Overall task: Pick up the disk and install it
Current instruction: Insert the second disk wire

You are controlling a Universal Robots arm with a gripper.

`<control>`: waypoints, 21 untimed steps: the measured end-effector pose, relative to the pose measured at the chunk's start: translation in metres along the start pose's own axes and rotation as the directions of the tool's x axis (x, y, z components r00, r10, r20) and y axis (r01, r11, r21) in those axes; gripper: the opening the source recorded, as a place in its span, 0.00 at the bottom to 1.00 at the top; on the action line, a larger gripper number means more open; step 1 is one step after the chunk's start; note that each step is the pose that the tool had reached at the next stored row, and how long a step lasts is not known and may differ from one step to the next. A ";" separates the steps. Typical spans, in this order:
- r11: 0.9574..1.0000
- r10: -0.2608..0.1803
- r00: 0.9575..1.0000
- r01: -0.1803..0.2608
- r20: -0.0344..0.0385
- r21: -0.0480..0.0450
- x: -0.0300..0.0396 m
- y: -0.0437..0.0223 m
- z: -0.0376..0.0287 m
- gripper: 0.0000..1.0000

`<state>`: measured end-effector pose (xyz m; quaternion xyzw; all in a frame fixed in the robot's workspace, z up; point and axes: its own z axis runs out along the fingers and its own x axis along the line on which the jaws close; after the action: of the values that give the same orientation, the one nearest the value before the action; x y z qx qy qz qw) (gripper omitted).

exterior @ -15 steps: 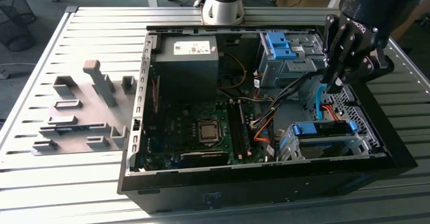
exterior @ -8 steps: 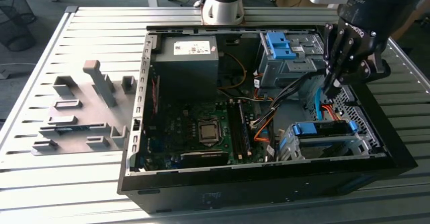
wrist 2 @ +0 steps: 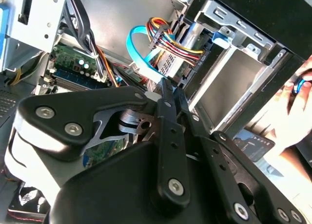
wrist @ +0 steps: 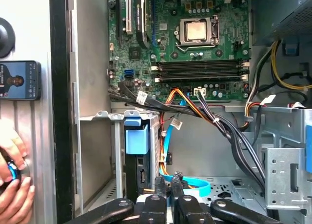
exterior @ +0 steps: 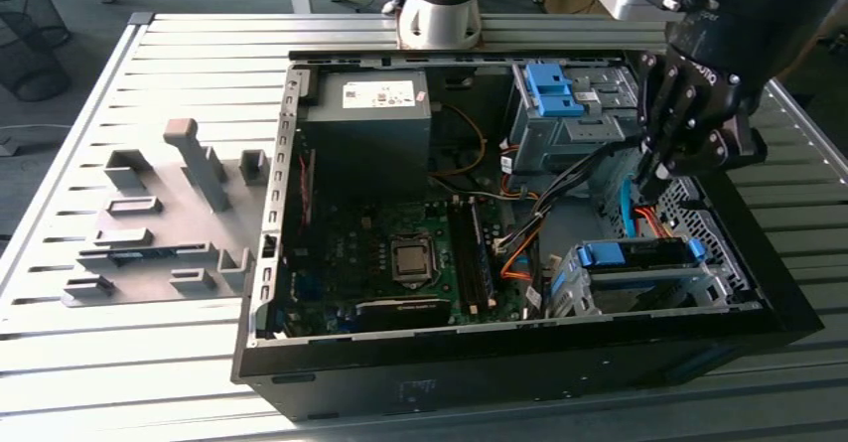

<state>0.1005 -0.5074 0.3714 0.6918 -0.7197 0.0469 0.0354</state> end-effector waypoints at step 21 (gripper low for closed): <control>1.000 0.001 0.995 -0.003 0.102 0.017 0.0341 0.0032 0.0172 0.16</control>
<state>0.0962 -0.5431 0.3582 0.6929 -0.7208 0.0178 -0.0076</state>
